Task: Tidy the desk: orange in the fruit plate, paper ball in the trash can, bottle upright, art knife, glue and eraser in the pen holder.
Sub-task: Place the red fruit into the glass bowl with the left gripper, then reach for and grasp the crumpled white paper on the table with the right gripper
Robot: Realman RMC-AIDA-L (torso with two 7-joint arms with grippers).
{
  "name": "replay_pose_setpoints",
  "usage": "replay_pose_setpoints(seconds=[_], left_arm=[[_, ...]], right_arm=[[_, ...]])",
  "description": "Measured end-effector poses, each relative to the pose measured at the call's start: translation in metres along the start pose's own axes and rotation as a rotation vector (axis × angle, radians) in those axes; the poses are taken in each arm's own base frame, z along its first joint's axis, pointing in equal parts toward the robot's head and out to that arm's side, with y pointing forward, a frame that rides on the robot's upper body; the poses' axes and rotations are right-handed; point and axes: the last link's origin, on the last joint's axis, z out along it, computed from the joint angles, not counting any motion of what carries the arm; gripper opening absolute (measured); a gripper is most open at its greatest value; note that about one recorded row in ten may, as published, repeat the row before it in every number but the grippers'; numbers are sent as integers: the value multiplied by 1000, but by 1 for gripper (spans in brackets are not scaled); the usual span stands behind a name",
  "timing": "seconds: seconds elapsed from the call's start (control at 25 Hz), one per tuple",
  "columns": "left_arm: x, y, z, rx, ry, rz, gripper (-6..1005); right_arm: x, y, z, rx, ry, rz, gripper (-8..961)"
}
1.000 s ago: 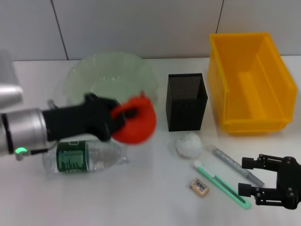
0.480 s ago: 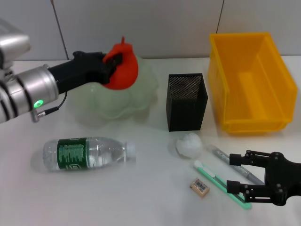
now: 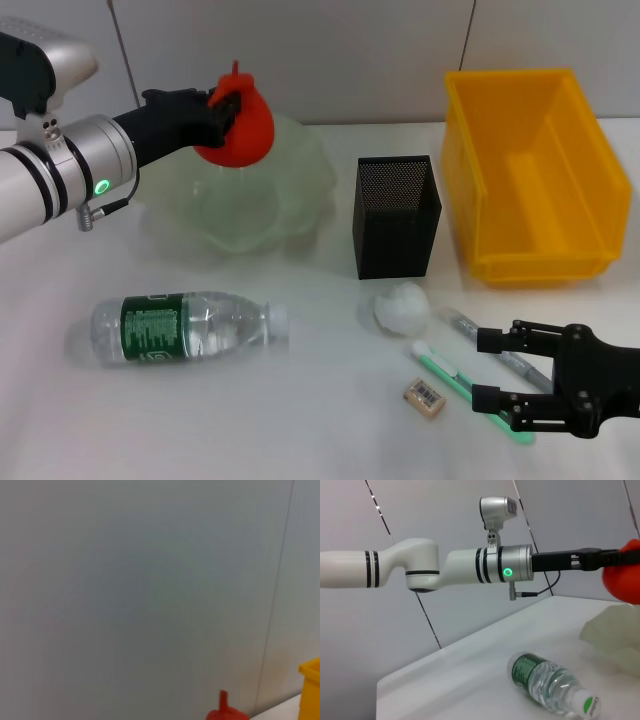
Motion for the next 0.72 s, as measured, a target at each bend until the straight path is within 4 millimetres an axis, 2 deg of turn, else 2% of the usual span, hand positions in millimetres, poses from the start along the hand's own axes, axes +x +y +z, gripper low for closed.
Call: replay_pose_setpoints(seconds=[0.08, 0.48, 0.6, 0.68, 0.72], left_arm=[[0, -1, 0, 6, 0, -2, 125], [-1, 0, -3, -1, 18, -28, 333], [-1, 7, -15, -85, 48, -11, 450], [-1, 7, -15, -85, 48, -11, 529], [-2, 12, -25, -149, 71, 2, 568]], right_arm=[[0, 0, 1, -1, -1, 2, 777], [-1, -1, 2, -7, -2, -3, 777], [-3, -1, 3, -8, -3, -6, 776], [-4, -1, 3, -10, -3, -11, 776], [-6, -2, 2, -10, -3, -16, 776]])
